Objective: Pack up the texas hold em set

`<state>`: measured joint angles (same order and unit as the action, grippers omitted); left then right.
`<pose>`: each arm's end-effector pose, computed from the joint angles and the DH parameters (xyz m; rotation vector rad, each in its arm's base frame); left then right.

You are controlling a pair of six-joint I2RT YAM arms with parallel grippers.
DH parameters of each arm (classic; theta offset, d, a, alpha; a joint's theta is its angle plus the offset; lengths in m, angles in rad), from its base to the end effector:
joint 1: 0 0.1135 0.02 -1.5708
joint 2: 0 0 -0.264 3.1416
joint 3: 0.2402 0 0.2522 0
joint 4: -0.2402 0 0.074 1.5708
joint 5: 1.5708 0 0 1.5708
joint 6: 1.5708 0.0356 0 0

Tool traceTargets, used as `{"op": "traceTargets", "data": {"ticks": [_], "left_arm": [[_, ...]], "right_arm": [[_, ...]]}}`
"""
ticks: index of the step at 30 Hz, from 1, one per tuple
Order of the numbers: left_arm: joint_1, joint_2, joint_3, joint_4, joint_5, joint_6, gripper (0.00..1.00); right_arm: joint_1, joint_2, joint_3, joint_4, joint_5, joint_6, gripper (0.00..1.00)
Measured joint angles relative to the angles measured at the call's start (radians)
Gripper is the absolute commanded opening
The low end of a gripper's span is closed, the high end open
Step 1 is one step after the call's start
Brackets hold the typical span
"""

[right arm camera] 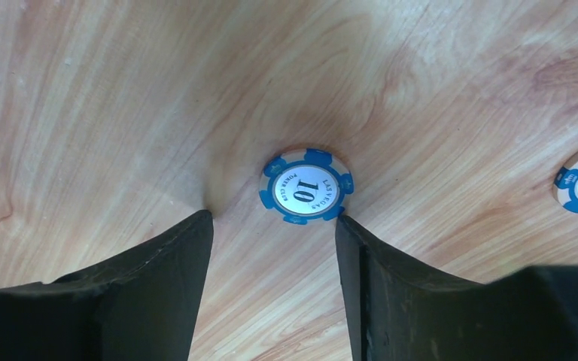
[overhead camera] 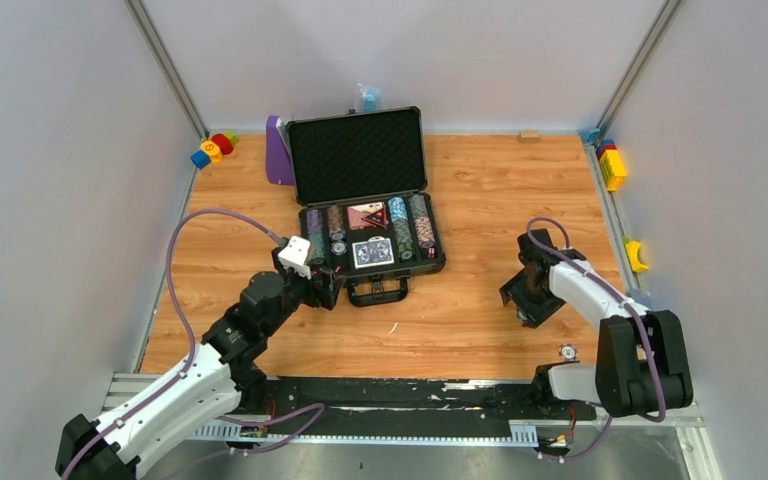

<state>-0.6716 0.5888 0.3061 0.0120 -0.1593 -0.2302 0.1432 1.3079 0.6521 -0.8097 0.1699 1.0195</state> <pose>0.1269 -0.0936 0.2202 0.2974 1.8417 -0.4832 0.1925 0.0217 0.1581 1.2670 2.6729 -0.1249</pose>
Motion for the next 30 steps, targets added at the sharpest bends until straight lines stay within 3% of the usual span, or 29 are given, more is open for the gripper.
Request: {"op": "traceTargets", "data": {"ticks": [2,6,13,30], "left_arm": [[0.0,0.0,0.0,0.0,0.0,0.0,0.92],[0.0,0.0,0.0,0.0,0.0,0.0,0.92],[0.0,0.002,0.0,0.0,0.0,0.0,0.92],[0.0,0.005,0.0,0.0,0.0,0.0,0.92]], "right_arm": [[-0.007,-0.005,-0.001,0.006,-0.013,-0.002,0.72],[-0.031,-0.036,-0.016,0.027,-0.022,-0.019,0.73],[-0.132,-0.099,-0.055,0.031,-0.004,-0.051,0.64],[-0.136,0.019,0.01,-0.003,-0.023,-0.094,0.57]]}}
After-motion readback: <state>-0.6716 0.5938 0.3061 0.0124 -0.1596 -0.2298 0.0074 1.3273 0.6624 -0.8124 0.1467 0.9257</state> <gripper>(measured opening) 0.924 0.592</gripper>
